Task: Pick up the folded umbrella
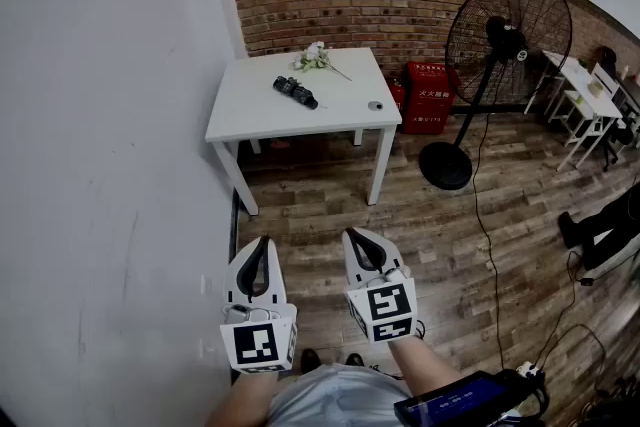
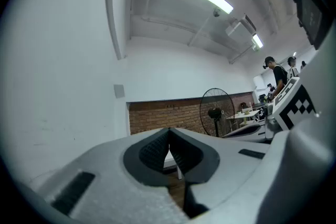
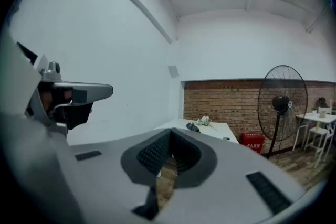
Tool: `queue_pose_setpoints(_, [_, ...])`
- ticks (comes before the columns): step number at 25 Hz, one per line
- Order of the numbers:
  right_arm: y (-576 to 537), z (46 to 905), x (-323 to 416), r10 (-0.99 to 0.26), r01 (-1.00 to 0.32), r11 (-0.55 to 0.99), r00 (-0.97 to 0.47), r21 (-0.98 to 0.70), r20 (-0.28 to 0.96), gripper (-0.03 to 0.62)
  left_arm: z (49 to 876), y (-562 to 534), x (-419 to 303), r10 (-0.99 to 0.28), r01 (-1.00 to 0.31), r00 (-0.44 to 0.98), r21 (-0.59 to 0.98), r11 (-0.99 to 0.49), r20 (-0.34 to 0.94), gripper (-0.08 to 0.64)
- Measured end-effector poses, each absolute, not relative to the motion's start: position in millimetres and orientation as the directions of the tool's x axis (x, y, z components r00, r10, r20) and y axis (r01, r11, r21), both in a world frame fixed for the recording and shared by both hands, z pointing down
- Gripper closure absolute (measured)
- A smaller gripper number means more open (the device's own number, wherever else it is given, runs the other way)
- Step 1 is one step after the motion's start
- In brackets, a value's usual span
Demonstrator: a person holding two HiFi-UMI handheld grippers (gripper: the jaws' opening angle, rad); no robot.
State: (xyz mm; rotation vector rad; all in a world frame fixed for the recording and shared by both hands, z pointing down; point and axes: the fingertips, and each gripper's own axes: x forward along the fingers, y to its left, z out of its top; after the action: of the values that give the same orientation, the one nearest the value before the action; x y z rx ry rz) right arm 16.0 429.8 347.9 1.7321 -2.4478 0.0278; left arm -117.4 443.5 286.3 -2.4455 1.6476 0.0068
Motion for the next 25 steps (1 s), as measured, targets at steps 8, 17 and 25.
queue_pose_setpoints(8, [435.6, 350.2, 16.2, -0.935, -0.937, 0.340, -0.329, 0.076, 0.129, 0.588, 288.9, 448.2, -116.7, -0.919, -0.919, 0.380, -0.153, -0.363, -0.104, 0.552])
queue_pose_setpoints(17, [438.5, 356.8, 22.3, -0.909, -0.918, 0.396, -0.390, 0.013, 0.146, 0.341, 292.1, 452.3, -108.6, -0.926, -0.924, 0.366, -0.154, -0.350, -0.090, 0.554])
queue_pose_setpoints(25, [443.5, 356.6, 49.6, -0.914, -0.920, 0.390, -0.382, 0.034, 0.137, 0.318, 299.1, 459.4, -90.0, -0.936, -0.932, 0.342, -0.152, -0.328, -0.077, 0.552])
